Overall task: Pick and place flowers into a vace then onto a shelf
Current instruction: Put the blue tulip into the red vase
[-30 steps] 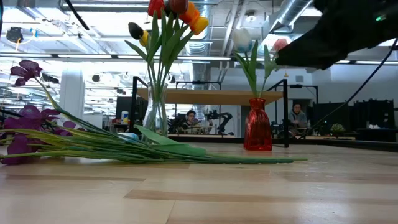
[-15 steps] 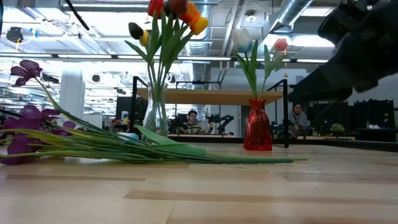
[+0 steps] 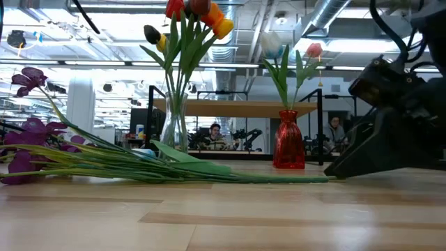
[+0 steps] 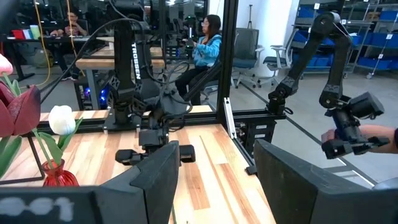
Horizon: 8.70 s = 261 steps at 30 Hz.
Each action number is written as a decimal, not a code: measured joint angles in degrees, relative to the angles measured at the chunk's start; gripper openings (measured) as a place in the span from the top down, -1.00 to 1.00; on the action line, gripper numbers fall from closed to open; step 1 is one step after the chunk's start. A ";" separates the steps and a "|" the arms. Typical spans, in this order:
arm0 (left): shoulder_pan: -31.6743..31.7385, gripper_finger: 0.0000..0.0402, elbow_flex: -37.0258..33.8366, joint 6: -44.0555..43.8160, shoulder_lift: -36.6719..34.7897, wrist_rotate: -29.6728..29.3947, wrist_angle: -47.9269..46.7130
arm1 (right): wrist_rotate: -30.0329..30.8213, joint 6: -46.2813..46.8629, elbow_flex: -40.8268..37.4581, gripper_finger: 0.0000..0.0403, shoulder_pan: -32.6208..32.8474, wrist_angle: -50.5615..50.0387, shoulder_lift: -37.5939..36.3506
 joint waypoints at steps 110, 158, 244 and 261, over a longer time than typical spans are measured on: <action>0.04 0.01 0.00 17.08 0.00 -2.21 16.95 | -9.72 -58.43 50.11 1.00 -8.35 -19.52 -10.59; 2.40 0.25 0.02 23.96 6.21 2.03 33.94 | -9.48 -57.31 50.19 1.00 -11.47 -22.24 -10.37; 0.10 0.70 11.80 3.18 13.40 -8.70 -9.83 | 8.32 -49.30 57.92 1.00 1.16 -36.58 -11.14; -9.51 0.69 4.76 9.11 11.95 -20.35 6.00 | 14.48 -58.99 5.51 1.00 1.62 24.55 -41.15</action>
